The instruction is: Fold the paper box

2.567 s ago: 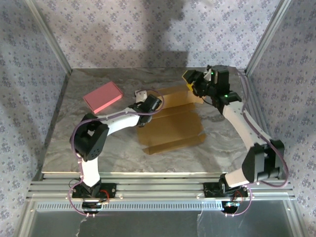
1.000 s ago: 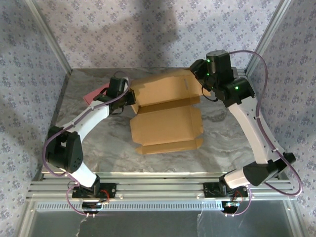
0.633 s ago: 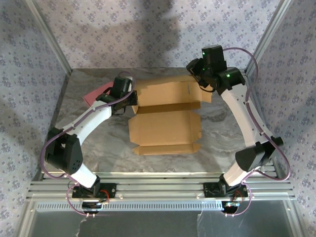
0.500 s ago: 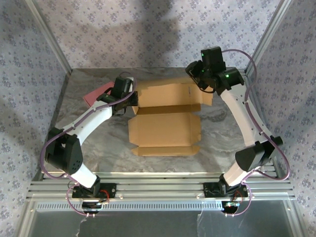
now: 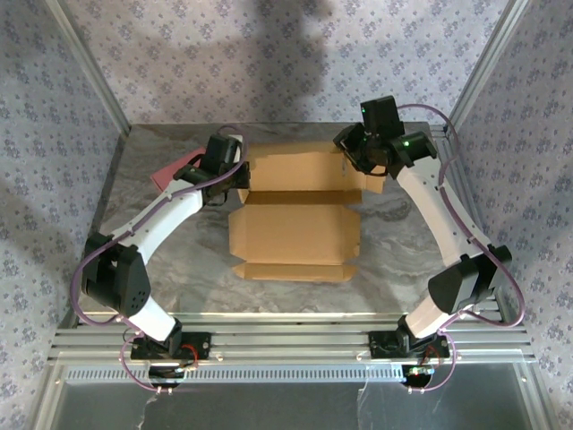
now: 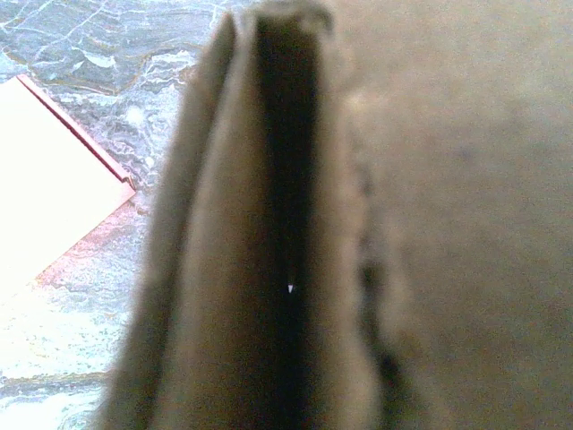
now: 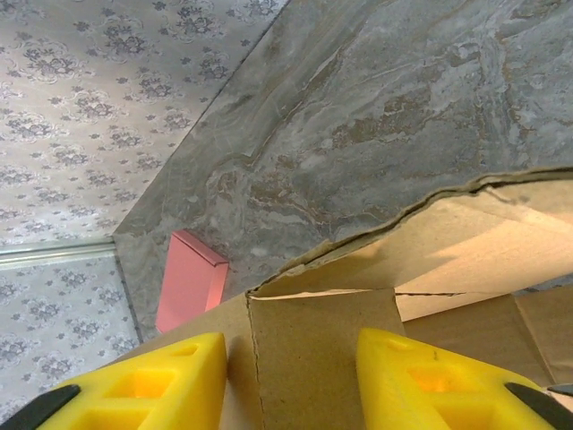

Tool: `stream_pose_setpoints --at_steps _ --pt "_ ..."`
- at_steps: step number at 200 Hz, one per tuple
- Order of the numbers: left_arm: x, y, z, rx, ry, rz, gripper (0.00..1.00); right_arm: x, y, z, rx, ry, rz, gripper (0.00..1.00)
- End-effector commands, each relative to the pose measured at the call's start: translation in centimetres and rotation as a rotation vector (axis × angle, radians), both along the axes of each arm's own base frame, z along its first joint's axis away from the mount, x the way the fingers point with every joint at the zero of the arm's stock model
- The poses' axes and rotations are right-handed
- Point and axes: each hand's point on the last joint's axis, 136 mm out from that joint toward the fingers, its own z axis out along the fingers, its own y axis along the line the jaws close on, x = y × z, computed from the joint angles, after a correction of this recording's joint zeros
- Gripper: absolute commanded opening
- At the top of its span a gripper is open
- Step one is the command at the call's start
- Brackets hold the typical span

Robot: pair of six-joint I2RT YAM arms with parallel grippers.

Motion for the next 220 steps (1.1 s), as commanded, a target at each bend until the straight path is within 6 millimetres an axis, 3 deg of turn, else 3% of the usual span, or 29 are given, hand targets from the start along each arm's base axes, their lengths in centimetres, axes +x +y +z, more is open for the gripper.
stream_pose_setpoints --at_steps 1,60,102,174,196,209,220 --pt "0.6 -1.3 2.0 -0.033 -0.044 -0.023 0.0 0.0 0.9 1.0 0.055 -0.011 0.013 0.41" --pt "1.0 -1.8 2.3 -0.035 -0.039 -0.011 0.0 1.2 1.6 2.2 0.179 -0.038 -0.019 0.27" --pt "1.7 -1.7 3.0 -0.055 -0.03 0.04 0.0 2.5 1.4 3.8 0.304 -0.062 -0.078 0.0" --pt "2.3 -1.7 4.4 -0.102 -0.024 0.081 0.0 3.7 1.1 6.7 0.376 -0.135 -0.087 0.0" --pt "2.8 -0.9 4.7 -0.141 -0.006 0.106 0.0 3.1 -0.3 8.3 0.31 -0.178 -0.058 0.45" --pt "3.3 -0.2 5.1 -0.181 0.006 0.117 0.0 2.1 -1.9 9.4 0.268 -0.227 -0.045 0.56" --pt "3.7 0.4 5.5 -0.212 0.015 0.121 0.0 1.4 -3.3 10.4 0.255 -0.293 -0.028 0.59"
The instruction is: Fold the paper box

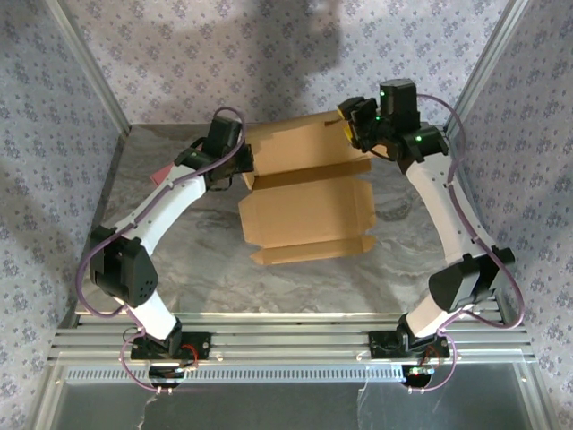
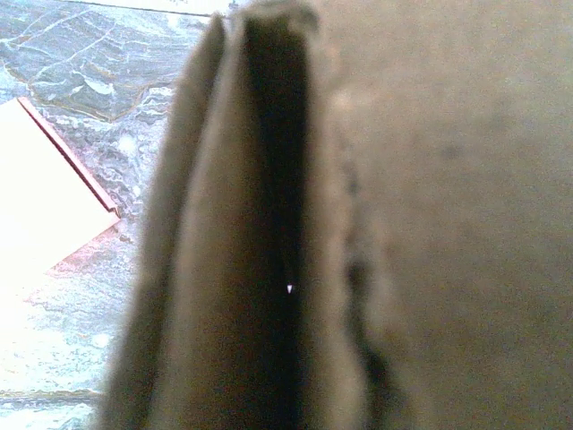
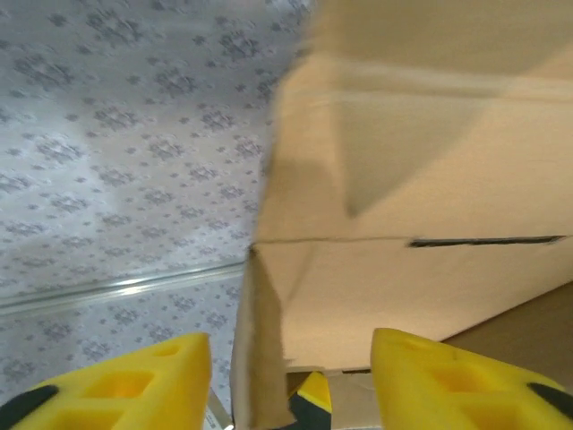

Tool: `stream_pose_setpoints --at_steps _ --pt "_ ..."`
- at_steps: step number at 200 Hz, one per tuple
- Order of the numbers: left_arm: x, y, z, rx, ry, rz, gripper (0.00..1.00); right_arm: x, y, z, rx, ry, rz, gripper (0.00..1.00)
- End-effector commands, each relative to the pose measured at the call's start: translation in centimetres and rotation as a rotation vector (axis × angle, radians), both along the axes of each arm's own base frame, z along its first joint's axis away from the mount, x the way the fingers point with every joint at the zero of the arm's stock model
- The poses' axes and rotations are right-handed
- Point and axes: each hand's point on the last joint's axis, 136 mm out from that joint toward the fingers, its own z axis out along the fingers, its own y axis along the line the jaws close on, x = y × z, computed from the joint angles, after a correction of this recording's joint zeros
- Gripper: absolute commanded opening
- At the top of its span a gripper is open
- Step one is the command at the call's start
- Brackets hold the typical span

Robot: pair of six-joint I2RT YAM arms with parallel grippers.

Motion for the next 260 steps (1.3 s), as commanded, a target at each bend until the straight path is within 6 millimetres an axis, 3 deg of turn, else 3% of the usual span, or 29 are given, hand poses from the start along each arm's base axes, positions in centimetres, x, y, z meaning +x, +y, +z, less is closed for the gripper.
stream_pose_setpoints --at_steps 1,24,41,59,75,116,180,221,260 --pt "1.3 0.9 1.8 -0.107 0.008 0.027 0.0 -2.1 -2.9 3.6 -0.059 -0.147 0.021 0.59" --pt "1.8 1.7 2.8 -0.151 0.009 0.02 0.0 -4.5 -6.9 2.2 -0.057 -0.195 -0.02 0.56" --pt "1.9 2.3 3.2 -0.159 0.011 0.021 0.0 -5.8 -9.9 -0.6 -0.022 -0.169 -0.078 0.44" --pt "1.7 2.7 3.5 -0.167 0.013 0.017 0.0 -5.8 -10.9 -4.2 0.015 -0.088 -0.062 0.35" --pt "1.6 2.9 3.4 -0.171 0.021 0.015 0.0 -4.7 -10.0 -6.1 0.054 -0.04 0.016 0.3" --pt "1.8 2.9 3.3 -0.225 0.039 0.027 0.0 -1.6 -7.2 -8.1 0.108 -0.013 0.16 0.4" --pt "2.0 2.7 3.0 -0.246 0.055 0.029 0.0 -0.9 -3.6 -8.1 0.091 -0.017 0.249 0.46" --pt "2.0 2.7 2.7 -0.246 0.063 0.027 0.0 0.2 -1.7 -6.3 0.086 -0.059 0.295 0.49" --pt "1.9 2.5 2.7 -0.255 0.065 0.023 0.0 0.2 0.1 -5.7 0.045 -0.066 0.343 0.5"
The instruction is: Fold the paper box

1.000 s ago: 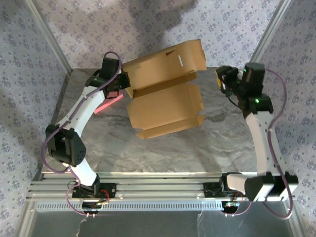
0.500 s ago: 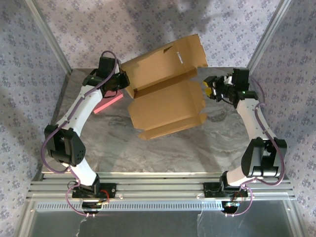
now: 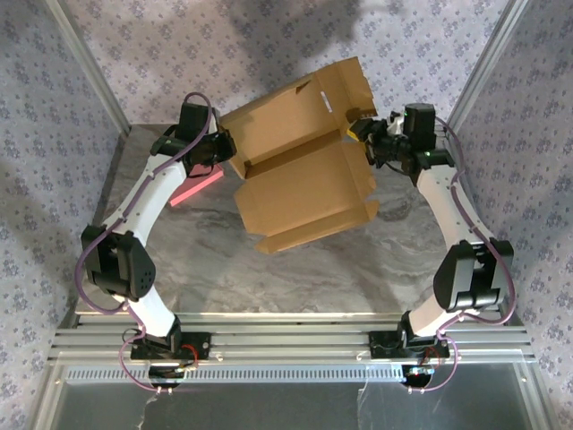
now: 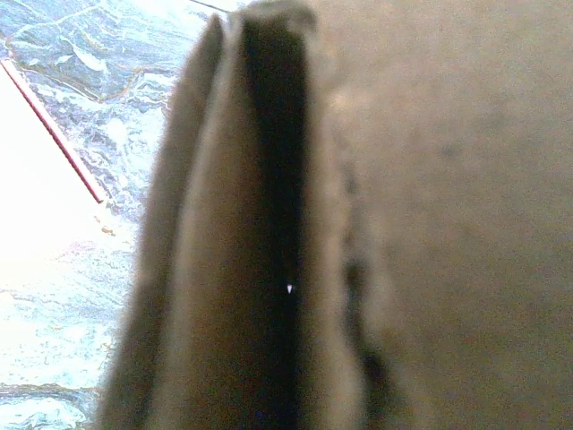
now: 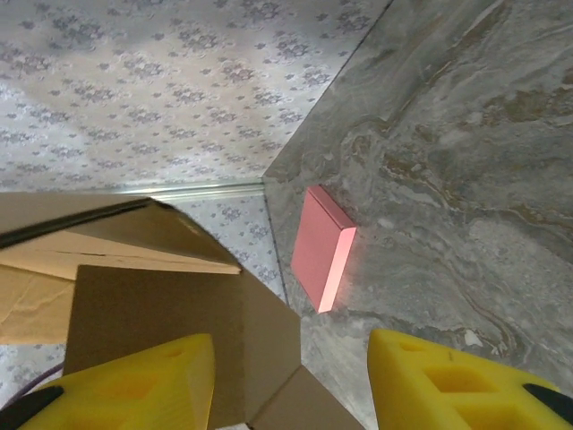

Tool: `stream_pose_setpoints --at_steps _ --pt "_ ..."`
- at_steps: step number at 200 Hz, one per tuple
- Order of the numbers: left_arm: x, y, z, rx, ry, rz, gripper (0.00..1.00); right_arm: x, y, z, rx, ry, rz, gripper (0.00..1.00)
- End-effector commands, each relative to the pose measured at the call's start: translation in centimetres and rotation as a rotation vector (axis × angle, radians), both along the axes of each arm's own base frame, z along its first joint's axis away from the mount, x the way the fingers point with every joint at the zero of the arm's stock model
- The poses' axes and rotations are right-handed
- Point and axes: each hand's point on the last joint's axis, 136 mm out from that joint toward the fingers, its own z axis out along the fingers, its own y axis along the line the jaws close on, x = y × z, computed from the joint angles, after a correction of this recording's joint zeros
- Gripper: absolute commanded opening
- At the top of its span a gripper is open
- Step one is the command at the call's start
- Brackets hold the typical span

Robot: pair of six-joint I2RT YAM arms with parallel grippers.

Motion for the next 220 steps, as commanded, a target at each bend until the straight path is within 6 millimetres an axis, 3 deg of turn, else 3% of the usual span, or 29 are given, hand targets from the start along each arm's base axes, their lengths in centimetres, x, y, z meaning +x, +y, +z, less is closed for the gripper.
stream_pose_setpoints --at_steps 1,99,147,174,214,220 --pt "0.3 -0.4 1.4 -0.043 -0.02 -0.01 0.0 -0.2 1.3 1.3 -0.028 -0.041 0.051 0.5" --pt "0.5 -1.0 1.9 -0.091 -0.023 -0.004 0.0 -0.4 4.1 -0.4 -0.134 -0.018 0.137 0.41" --pt "0.4 -0.9 2.2 -0.094 -0.028 -0.004 0.0 -0.3 3.9 -0.5 -0.2 -0.021 0.129 0.24" --pt "0.3 -0.9 2.4 -0.094 -0.033 -0.005 0.0 -0.4 3.7 -0.5 -0.238 -0.026 0.117 0.0" --pt "0.2 -0.7 2.5 -0.089 -0.027 0.003 0.0 -0.7 3.3 -0.1 -0.29 -0.044 0.106 0.0" --pt "0.2 -0.7 2.3 -0.085 -0.021 0.007 0.0 -0.6 3.1 0.3 -0.304 -0.06 0.102 0.08"
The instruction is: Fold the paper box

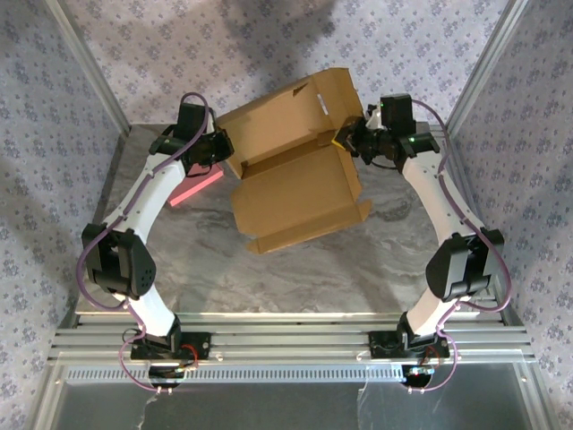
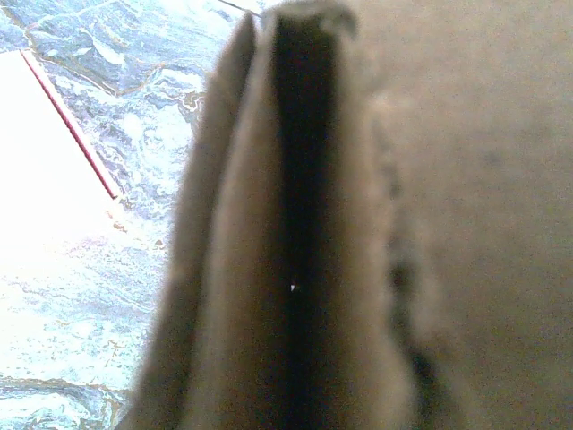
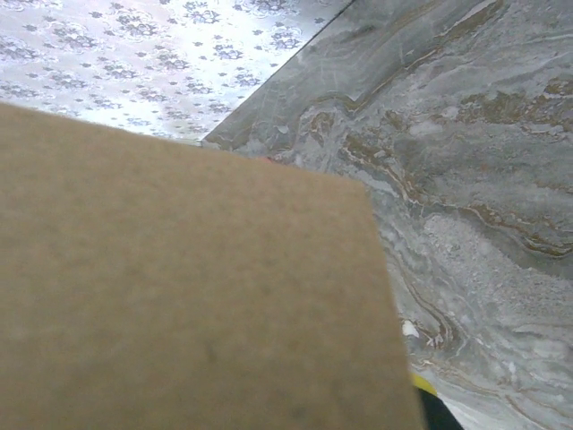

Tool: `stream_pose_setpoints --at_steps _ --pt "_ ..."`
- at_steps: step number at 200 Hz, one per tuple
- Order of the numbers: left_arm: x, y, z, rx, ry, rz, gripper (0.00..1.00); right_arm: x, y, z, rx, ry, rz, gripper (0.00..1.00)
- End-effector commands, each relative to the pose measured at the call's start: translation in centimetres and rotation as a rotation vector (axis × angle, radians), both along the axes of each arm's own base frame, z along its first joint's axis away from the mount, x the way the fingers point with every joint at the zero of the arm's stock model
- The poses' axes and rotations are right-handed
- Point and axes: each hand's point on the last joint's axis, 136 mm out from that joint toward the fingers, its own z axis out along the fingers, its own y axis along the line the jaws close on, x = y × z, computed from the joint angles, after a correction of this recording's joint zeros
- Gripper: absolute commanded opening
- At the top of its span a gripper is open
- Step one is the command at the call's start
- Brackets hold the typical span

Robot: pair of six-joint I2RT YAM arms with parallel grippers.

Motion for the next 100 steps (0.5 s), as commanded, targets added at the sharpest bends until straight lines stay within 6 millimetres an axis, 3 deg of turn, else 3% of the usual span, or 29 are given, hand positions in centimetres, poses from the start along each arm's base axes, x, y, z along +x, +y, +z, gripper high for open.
stream_pose_setpoints --at_steps 1,19,34,57,78,100 --pt "-0.2 -1.3 2.8 -0.07 -0.04 -0.029 0.0 -0.4 -0.3 0.7 -0.069 -0.026 -0.001 0.1" --pt "-0.2 -1.0 2.6 -0.046 -0.023 -0.021 0.0 -1.0 -1.5 1.5 -0.131 -0.051 -0.018 0.36" --pt "-0.3 -0.6 2.6 -0.023 -0.014 -0.009 0.0 -1.7 -3.0 3.4 -0.178 -0.116 -0.058 0.46" --pt "-0.9 0.2 2.2 0.035 0.024 0.005 0.0 -3.3 -5.2 6.5 -0.241 -0.232 -0.125 0.49" --pt "-1.2 0.7 2.0 0.084 0.044 0.014 0.0 -4.7 -6.7 8.0 -0.307 -0.312 -0.191 0.47" --pt "-1.5 1.0 1.9 0.13 0.065 0.02 0.0 -6.0 -6.6 8.9 -0.367 -0.387 -0.204 0.47"
